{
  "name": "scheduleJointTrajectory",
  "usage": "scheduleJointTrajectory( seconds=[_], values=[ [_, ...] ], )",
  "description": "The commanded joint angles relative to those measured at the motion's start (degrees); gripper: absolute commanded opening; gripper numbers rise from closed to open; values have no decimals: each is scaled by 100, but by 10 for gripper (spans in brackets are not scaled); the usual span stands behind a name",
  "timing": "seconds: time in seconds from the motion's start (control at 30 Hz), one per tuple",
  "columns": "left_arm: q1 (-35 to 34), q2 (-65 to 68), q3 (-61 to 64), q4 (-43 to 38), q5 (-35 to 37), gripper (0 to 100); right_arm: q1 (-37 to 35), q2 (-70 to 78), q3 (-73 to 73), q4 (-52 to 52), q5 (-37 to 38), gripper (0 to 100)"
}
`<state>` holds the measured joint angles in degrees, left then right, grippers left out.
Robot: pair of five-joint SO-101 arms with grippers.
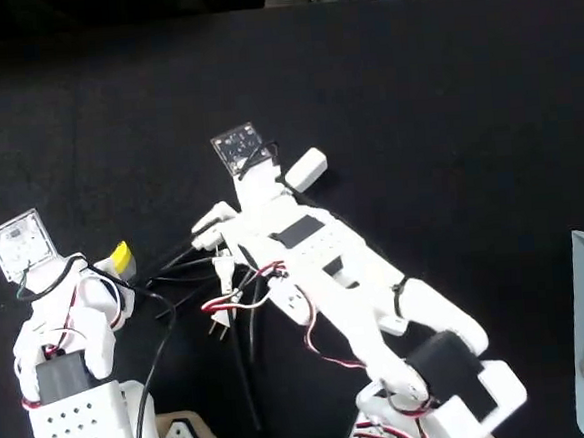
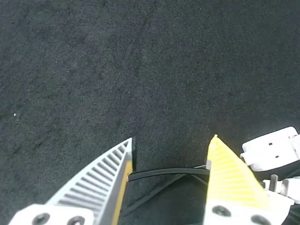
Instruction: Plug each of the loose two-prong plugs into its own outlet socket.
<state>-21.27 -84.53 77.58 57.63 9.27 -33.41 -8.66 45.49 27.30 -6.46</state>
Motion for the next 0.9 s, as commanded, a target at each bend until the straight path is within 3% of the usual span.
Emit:
scheduleJointTrajectory(
  seconds=[0.0, 0.23, 0.47, 0.87],
  values=[
    [-57, -53, -66, -123, -35, 253, -88, -259, -242, 26, -62, 87],
    [-57, -53, -57, -123, -35, 253, -229, -259, -242, 0, -70, 88],
    [-57, -53, -57, -123, -35, 253, -369, -259, -163, 0, -18, 239],
    [-57, -53, -57, -123, -35, 253, -360, 4, -119, -914, -9, 142]
  ],
)
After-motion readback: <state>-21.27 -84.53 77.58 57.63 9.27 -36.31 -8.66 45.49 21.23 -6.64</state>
